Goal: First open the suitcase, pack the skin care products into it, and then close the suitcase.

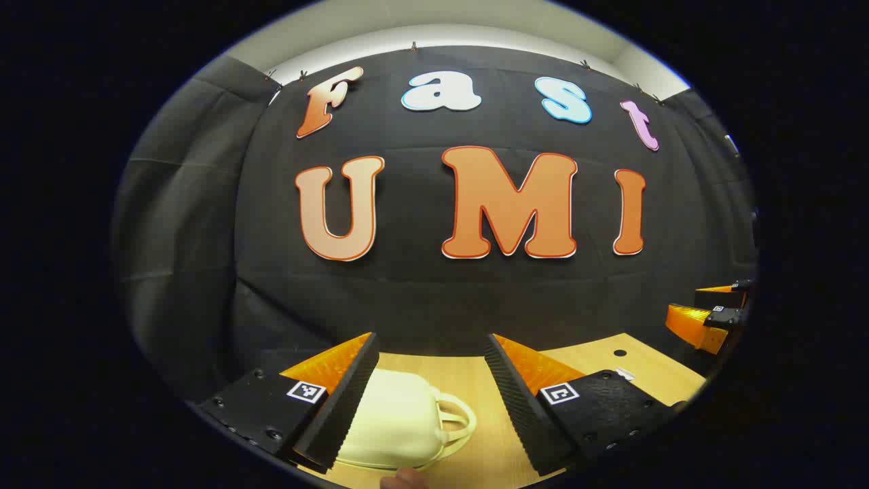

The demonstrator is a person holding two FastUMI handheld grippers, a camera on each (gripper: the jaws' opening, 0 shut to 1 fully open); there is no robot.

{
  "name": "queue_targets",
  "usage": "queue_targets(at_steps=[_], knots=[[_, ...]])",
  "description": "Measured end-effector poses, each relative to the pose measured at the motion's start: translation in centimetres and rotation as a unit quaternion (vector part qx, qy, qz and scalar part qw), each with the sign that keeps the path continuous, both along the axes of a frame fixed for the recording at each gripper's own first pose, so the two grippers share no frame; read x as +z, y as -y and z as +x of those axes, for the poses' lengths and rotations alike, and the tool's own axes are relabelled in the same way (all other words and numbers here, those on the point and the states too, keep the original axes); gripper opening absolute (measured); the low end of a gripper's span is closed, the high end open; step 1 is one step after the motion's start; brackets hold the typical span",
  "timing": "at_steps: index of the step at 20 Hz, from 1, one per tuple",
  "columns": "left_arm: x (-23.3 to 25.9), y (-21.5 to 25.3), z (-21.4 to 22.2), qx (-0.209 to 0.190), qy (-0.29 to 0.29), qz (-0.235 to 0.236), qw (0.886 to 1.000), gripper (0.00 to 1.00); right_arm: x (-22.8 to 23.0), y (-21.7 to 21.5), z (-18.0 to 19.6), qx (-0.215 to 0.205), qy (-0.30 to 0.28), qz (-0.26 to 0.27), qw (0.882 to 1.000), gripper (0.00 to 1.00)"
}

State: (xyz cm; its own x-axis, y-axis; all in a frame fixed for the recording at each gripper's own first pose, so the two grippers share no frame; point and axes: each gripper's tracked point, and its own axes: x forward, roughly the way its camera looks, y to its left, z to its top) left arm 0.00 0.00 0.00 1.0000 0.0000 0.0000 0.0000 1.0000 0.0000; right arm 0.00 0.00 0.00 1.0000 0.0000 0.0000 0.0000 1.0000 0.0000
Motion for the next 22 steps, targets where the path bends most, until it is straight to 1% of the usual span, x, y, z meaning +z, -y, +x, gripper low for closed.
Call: queue_targets(at_steps=[2, 5, 15, 22], knots=[[0.1, -0.1, -0.2, 0.000, 0.000, 0.005, 1.000, 0.99, 0.2, 0.2, 0.2, -0.005, 0.004, 0.001, 1.000, 0.96], [0.0, -0.5, -0.7, 0.001, -0.001, 0.006, 1.000, 0.99, 0.1, -0.3, -0.1, -0.002, 0.001, 0.008, 1.000, 0.96], [0.2, 1.5, -0.5, -0.019, -0.002, 0.011, 1.000, 0.98, -0.3, 0.5, -0.8, -0.007, -0.004, 0.007, 1.000, 0.96], [-0.8, 1.4, -0.1, -0.018, -0.014, 0.041, 0.999, 0.98, -1.3, 0.6, -0.8, -0.008, -0.016, 0.010, 1.000, 0.96]])
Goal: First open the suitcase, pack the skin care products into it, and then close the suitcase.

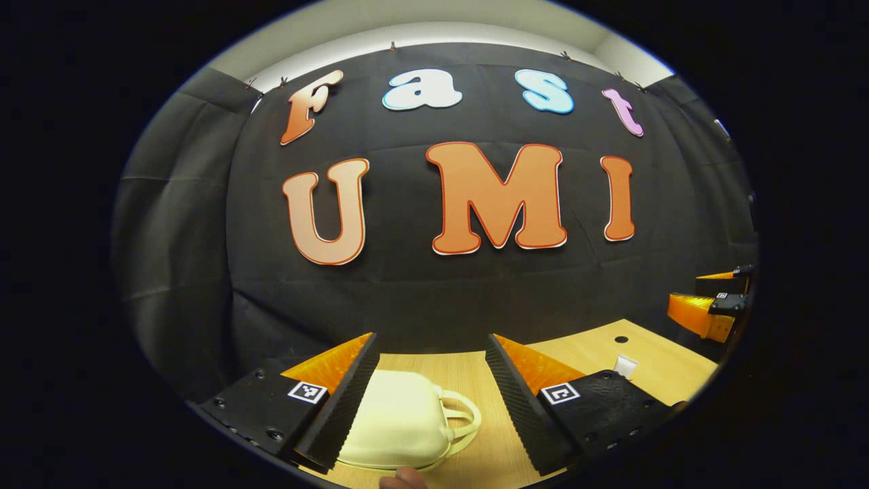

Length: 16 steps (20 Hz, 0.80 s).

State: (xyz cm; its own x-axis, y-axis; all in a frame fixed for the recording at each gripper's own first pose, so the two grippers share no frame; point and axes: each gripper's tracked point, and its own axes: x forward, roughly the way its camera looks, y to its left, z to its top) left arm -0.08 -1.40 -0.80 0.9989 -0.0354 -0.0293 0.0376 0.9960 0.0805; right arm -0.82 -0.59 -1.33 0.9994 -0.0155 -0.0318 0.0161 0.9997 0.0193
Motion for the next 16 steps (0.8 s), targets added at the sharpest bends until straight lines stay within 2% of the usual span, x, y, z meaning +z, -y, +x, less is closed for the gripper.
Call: queue_targets(at_steps=[4, 11, 14, 16], knots=[[-1.4, 0.3, 0.2, -0.004, -0.009, 0.039, 0.999, 0.98, -1.2, 0.2, 0.2, -0.003, -0.017, 0.003, 1.000, 0.96], [-7.4, 0.4, 1.2, -0.003, -0.057, 0.122, 0.991, 0.99, -2.6, 0.4, 1.1, -0.009, -0.038, -0.005, 0.999, 0.96], [-10.2, 0.4, 1.7, -0.006, -0.077, 0.170, 0.982, 0.99, -3.6, 0.4, 1.4, -0.011, -0.051, -0.009, 0.999, 0.96], [-12.5, 0.8, 2.1, -0.014, -0.093, 0.215, 0.972, 0.99, -4.2, 0.6, 1.6, -0.015, -0.060, -0.009, 0.998, 0.96]])
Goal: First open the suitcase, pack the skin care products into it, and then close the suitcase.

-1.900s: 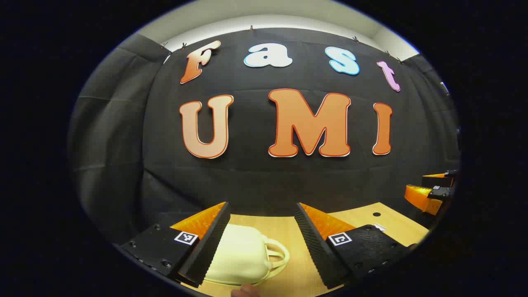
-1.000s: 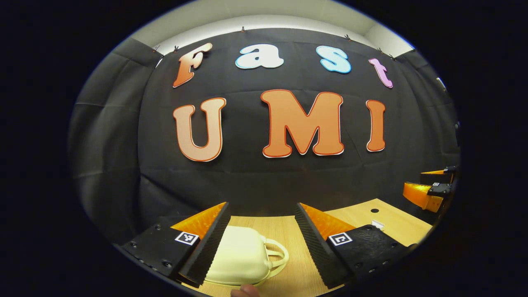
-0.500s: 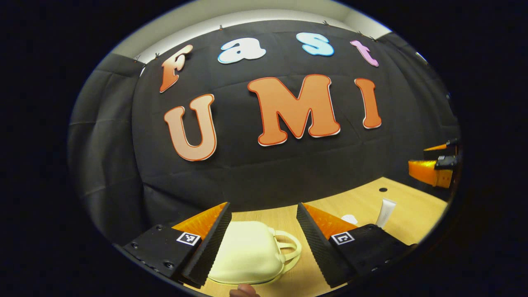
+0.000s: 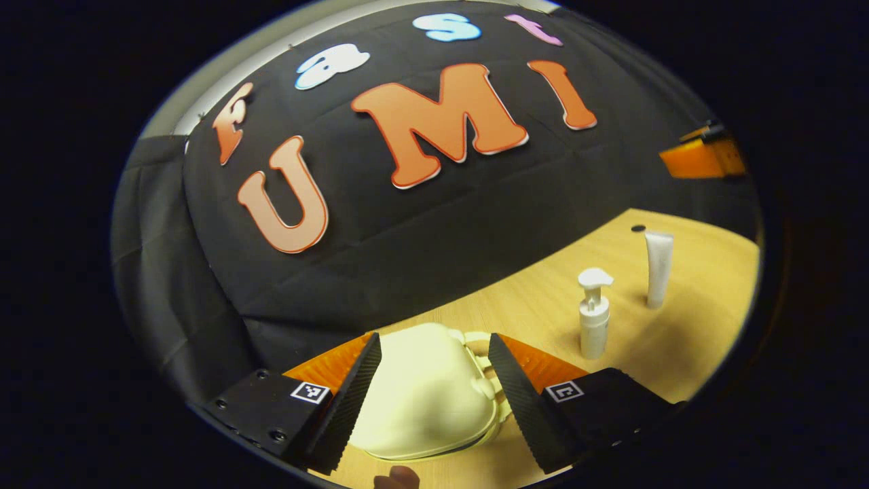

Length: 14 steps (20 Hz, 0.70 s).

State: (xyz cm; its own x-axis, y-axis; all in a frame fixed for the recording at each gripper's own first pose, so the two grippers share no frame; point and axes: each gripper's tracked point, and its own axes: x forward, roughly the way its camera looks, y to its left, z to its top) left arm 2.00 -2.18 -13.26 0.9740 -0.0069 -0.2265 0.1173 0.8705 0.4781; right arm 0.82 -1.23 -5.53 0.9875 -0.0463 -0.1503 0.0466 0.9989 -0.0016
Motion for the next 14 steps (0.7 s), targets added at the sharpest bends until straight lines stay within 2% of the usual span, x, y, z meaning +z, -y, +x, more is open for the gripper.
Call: queue_targets(at_steps=[3, 5, 8, 14], knots=[[-4.2, 0.8, 0.4, -0.022, -0.033, 0.070, 0.997, 0.99, -0.7, 0.7, 0.2, -0.008, -0.009, -0.006, 1.000, 0.96], [-6.7, 2.1, 0.6, -0.051, -0.052, 0.108, 0.991, 0.99, -1.2, 1.3, 0.4, -0.015, -0.014, -0.010, 1.000, 0.96], [-9.2, 3.2, 1.1, -0.072, -0.071, 0.162, 0.982, 0.99, -2.1, 2.4, 0.7, -0.027, -0.027, -0.004, 0.999, 0.96], [-12.2, 3.7, 3.5, -0.074, -0.088, 0.244, 0.963, 0.99, -3.5, 5.0, 1.1, -0.055, -0.049, 0.005, 0.997, 0.96]])
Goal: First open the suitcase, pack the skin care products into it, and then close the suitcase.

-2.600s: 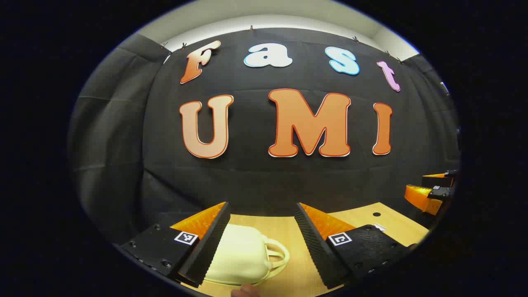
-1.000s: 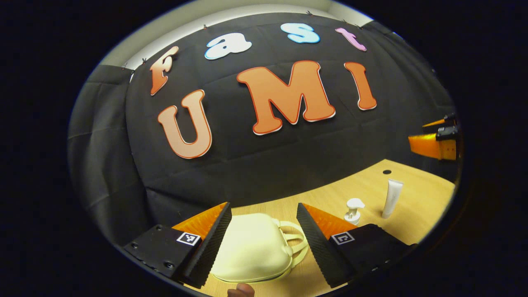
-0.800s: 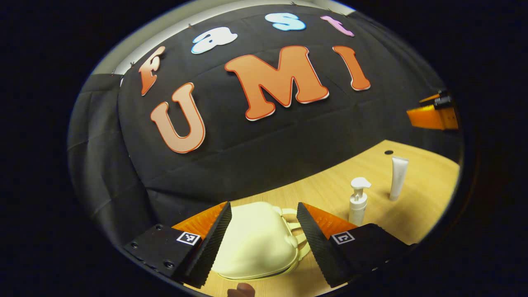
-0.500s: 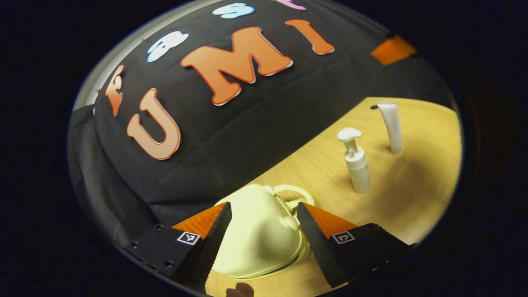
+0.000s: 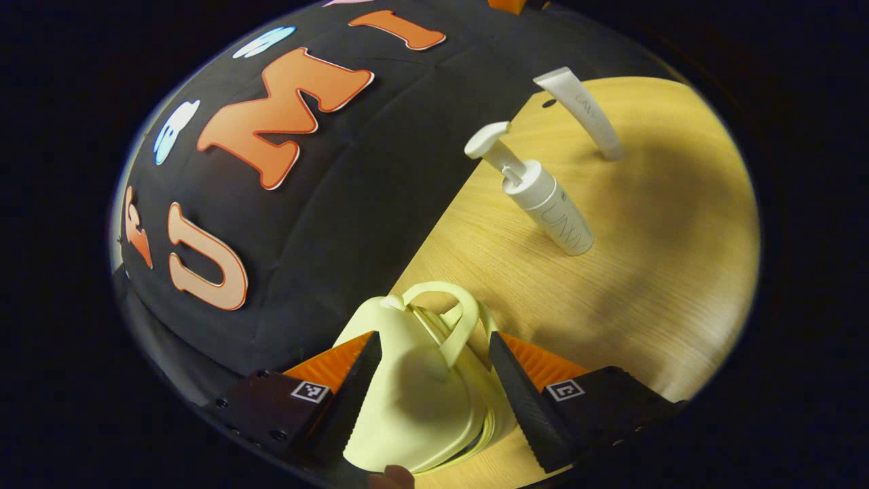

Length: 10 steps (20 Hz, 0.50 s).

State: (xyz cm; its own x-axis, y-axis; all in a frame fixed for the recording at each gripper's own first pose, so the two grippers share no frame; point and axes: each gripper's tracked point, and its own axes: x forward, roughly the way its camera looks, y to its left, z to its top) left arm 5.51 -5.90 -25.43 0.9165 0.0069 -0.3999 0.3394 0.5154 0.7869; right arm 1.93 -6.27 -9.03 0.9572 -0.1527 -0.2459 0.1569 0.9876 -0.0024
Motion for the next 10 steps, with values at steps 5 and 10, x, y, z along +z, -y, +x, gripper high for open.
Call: queue_targets(at_steps=[5, 10], knots=[[-1.0, -0.2, 1.9, 0.004, -0.010, 0.040, 0.999, 0.99, -1.1, 1.2, 0.4, -0.016, -0.015, 0.004, 1.000, 0.96], [-1.8, -0.2, 3.8, 0.000, -0.011, 0.070, 0.997, 0.98, -1.5, 2.1, 0.5, -0.028, -0.021, 0.004, 0.999, 0.96]])
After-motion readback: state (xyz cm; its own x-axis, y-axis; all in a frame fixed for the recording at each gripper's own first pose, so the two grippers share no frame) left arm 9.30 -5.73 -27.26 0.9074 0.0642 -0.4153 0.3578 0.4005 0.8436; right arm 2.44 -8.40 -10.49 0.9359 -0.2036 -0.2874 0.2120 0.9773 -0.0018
